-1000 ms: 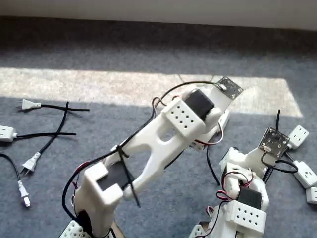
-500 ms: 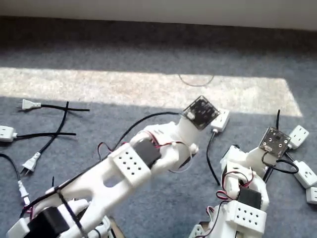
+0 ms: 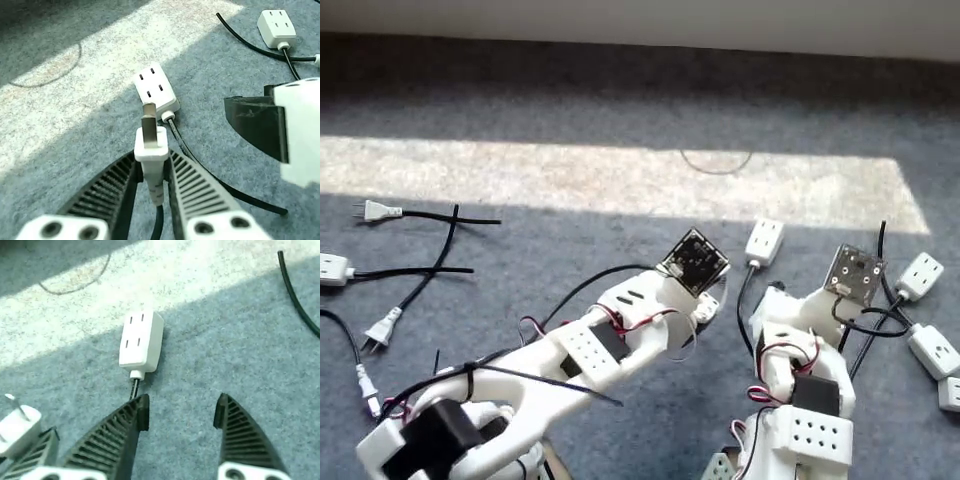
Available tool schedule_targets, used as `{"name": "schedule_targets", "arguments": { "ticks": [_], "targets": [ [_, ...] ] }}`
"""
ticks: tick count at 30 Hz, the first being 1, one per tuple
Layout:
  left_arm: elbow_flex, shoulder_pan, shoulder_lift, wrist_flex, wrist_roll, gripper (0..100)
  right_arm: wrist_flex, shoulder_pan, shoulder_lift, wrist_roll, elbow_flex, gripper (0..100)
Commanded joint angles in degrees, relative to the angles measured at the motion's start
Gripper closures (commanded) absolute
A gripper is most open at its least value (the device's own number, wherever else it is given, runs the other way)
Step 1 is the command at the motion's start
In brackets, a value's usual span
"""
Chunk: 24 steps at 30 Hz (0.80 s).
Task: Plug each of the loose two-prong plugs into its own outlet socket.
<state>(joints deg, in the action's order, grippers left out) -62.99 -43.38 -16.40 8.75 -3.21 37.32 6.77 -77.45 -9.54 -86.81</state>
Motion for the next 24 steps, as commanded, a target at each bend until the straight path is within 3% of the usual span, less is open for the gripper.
{"name": "schedule_targets", "arguments": {
  "ticks": [1,5,10,15,21,24],
  "targets": [
    [0.7,-1.1,7.2,10.1,-0.5,99,-0.8,-3.3,-1.1,-0.5,6.4,78.3],
    [0.3,-3.0,9.1,13.2,0.2,99,-0.8,-5.5,-1.1,-0.2,8.7,80.3],
    [-0.7,-3.8,8.4,13.4,2.6,99,-0.7,-9.7,-1.1,0.6,9.3,95.3],
    [-0.8,-4.1,8.3,13.5,2.7,99,-0.7,-15.8,-1.1,8.7,8.6,95.8],
    [-0.9,-4.1,8.2,13.5,2.7,99,-1.3,-16.0,-1.0,9.2,7.0,96.0],
    [-1.1,-4.2,6.3,13.2,2.4,99,-8.0,-15.1,-1.0,9.8,1.9,96.1]
  ]
}}
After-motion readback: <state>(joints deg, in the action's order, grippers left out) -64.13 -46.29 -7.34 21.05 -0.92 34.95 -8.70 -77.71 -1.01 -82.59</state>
